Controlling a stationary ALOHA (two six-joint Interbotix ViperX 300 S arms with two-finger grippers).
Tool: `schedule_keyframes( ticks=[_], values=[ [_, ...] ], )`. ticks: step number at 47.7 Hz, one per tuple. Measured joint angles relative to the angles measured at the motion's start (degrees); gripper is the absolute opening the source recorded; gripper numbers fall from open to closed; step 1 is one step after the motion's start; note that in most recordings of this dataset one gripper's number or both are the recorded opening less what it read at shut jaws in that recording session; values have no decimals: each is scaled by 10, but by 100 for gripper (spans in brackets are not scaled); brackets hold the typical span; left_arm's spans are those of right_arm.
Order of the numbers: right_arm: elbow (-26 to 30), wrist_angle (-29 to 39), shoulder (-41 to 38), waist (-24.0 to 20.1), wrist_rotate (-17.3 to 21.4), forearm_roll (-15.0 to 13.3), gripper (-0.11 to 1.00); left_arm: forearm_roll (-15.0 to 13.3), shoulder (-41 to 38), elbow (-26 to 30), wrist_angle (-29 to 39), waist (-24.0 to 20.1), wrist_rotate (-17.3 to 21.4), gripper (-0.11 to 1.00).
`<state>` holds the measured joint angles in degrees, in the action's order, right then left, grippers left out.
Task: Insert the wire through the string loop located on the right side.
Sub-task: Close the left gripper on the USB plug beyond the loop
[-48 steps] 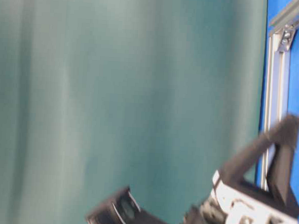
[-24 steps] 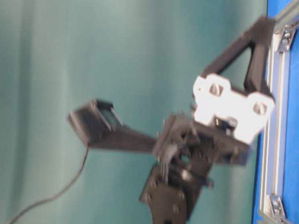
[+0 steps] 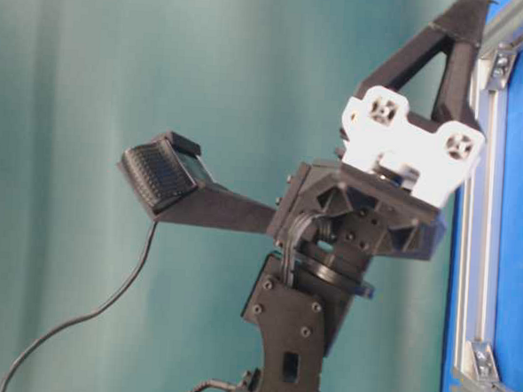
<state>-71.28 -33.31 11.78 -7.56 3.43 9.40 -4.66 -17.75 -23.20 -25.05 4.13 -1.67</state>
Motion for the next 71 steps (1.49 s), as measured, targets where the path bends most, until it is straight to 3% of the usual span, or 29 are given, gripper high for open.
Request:
schedule_keyframes(
  ticks=[5,8,18,22,49,71],
  values=[
    [-1,1,1,-1,0,0,-4,0,0,0,4,-2,1,1],
    [0,1,0,-1,0,0,-4,0,0,0,4,-3,1,11],
    [0,1,0,0,0,0,-4,0,0,0,5,-4,0,72],
    [0,1,0,0,0,0,-4,0,0,0,6,-4,0,87],
    [0,1,0,0,0,0,-4,0,-78,14,5,-10,0,85],
    [-1,2,0,0,0,0,-4,0,-79,16,5,-11,0,85]
  ],
)
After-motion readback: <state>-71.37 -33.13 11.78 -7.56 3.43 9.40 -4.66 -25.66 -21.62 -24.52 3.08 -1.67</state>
